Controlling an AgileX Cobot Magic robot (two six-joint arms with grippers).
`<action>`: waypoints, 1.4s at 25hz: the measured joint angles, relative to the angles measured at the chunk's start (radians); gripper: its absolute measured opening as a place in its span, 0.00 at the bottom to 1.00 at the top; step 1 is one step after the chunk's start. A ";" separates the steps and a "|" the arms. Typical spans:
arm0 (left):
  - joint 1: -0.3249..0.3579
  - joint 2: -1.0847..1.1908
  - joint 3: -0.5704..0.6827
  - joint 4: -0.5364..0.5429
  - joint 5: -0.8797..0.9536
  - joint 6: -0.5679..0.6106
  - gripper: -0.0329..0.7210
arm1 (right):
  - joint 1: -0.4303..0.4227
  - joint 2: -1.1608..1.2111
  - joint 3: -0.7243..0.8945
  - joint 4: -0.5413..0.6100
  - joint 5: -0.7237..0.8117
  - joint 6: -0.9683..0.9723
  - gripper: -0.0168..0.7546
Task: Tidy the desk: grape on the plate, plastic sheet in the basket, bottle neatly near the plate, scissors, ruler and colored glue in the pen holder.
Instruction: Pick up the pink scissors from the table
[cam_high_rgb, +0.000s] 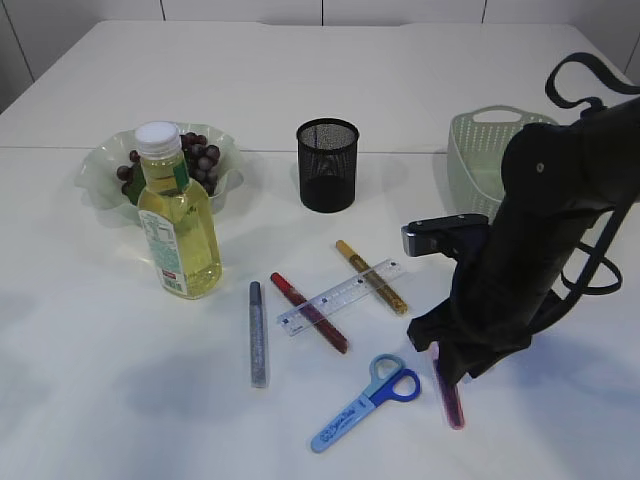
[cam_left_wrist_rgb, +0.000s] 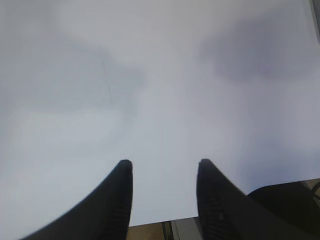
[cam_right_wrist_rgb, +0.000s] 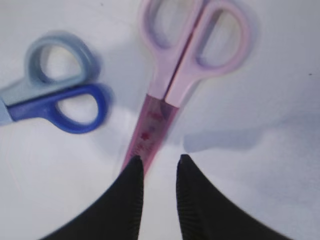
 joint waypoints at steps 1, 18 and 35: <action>0.000 0.000 0.000 0.000 0.000 0.000 0.45 | 0.000 0.000 0.000 0.025 -0.007 0.012 0.35; 0.000 0.000 0.000 0.000 0.000 0.000 0.45 | 0.002 0.037 -0.111 -0.027 -0.032 0.317 0.49; 0.000 0.000 0.000 0.000 -0.009 0.000 0.45 | 0.040 0.139 -0.160 -0.071 0.071 0.378 0.49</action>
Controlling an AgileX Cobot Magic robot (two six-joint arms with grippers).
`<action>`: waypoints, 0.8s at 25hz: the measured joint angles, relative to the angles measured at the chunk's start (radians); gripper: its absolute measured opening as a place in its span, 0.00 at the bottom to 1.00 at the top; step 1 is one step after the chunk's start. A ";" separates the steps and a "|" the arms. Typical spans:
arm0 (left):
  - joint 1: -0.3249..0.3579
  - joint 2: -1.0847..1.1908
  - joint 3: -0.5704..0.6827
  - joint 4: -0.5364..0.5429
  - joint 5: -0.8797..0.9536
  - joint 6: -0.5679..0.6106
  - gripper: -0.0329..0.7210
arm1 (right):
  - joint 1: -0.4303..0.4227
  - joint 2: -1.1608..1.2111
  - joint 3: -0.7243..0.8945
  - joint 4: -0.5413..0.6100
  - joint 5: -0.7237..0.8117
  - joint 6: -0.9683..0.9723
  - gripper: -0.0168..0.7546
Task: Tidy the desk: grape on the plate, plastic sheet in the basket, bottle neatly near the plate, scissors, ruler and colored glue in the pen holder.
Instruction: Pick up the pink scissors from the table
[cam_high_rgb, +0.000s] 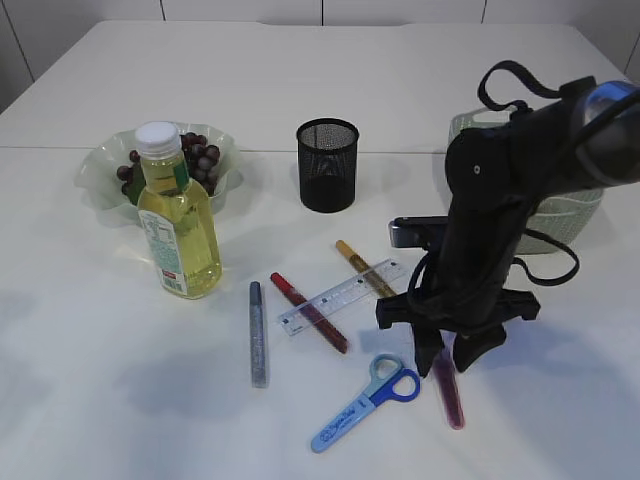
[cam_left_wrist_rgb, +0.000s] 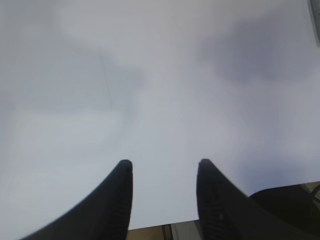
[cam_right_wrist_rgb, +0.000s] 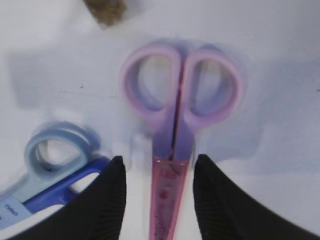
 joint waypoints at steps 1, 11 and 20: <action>0.000 0.000 0.000 0.002 -0.001 0.000 0.45 | 0.002 0.006 -0.002 0.002 -0.001 0.006 0.49; 0.000 0.000 0.000 0.004 -0.005 0.000 0.45 | 0.002 0.023 -0.005 -0.023 -0.009 0.017 0.49; 0.000 0.000 0.000 0.004 -0.009 0.000 0.45 | 0.002 0.036 -0.017 -0.035 0.006 0.022 0.33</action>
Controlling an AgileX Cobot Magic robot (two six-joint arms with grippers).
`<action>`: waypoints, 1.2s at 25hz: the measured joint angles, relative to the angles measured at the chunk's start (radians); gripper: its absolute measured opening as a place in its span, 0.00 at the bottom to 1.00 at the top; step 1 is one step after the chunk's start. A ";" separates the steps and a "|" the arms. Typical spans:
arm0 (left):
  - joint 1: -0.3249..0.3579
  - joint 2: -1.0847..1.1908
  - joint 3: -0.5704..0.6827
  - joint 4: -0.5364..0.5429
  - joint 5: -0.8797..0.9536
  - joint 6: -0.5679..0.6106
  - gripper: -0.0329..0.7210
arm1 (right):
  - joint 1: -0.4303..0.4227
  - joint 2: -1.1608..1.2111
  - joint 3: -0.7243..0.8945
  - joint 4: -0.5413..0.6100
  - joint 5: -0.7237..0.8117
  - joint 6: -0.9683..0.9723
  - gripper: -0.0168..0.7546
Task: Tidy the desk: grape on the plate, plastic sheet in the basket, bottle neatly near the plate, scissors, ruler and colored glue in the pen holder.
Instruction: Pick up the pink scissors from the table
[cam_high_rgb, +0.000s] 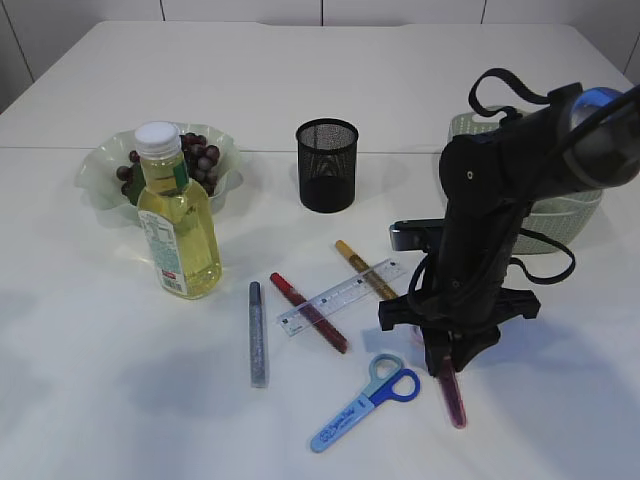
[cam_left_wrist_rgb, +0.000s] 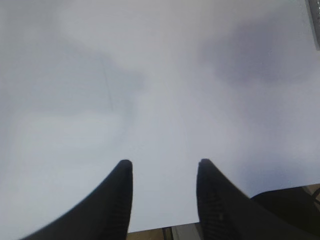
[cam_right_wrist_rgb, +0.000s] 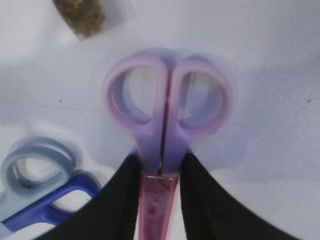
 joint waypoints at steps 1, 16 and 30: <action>0.000 0.000 0.000 0.000 0.000 0.000 0.45 | 0.000 0.000 0.000 0.000 0.000 0.000 0.31; 0.000 0.000 0.000 0.000 -0.005 0.000 0.45 | 0.000 -0.039 0.010 0.004 -0.010 -0.019 0.27; 0.000 0.000 0.000 0.000 -0.005 0.000 0.45 | -0.027 -0.200 -0.095 0.061 0.005 -0.145 0.27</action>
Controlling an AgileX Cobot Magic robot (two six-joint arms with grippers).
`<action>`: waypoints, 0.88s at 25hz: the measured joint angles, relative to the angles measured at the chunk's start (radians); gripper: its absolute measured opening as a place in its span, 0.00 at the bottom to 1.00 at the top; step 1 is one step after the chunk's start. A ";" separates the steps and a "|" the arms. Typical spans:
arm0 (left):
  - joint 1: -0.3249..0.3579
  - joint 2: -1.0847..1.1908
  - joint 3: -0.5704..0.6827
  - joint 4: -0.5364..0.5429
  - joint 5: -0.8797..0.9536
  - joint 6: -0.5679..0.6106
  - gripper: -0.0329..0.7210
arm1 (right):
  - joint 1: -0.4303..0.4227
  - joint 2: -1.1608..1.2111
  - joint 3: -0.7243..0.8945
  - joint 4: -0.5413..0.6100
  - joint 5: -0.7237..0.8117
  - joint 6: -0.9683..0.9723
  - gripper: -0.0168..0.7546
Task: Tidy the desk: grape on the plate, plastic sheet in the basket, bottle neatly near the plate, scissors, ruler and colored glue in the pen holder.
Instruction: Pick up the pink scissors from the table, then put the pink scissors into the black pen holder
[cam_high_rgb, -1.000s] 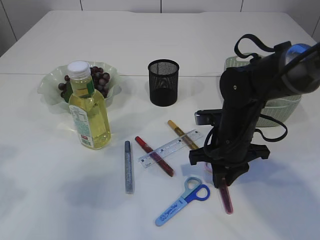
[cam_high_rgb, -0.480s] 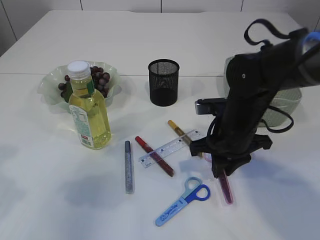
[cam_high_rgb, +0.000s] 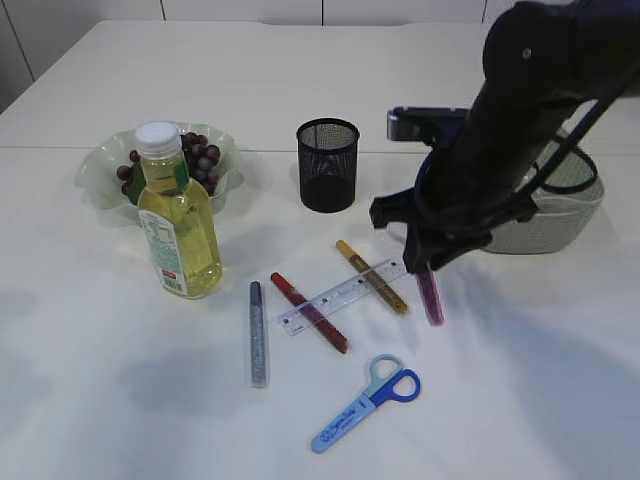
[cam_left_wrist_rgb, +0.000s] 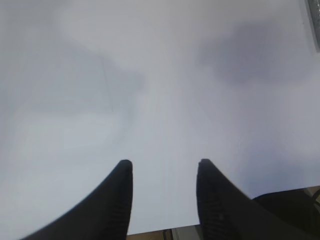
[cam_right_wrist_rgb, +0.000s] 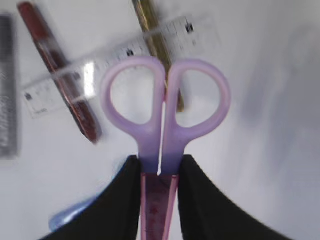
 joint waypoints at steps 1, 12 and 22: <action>0.000 0.000 0.000 0.000 0.000 0.000 0.45 | -0.010 0.000 -0.022 0.026 0.000 -0.030 0.27; 0.000 0.000 0.000 0.000 0.018 0.000 0.45 | -0.201 0.046 -0.280 0.589 -0.023 -0.495 0.27; 0.000 0.000 0.000 -0.030 0.024 0.000 0.45 | -0.205 0.205 -0.464 0.887 -0.122 -0.896 0.27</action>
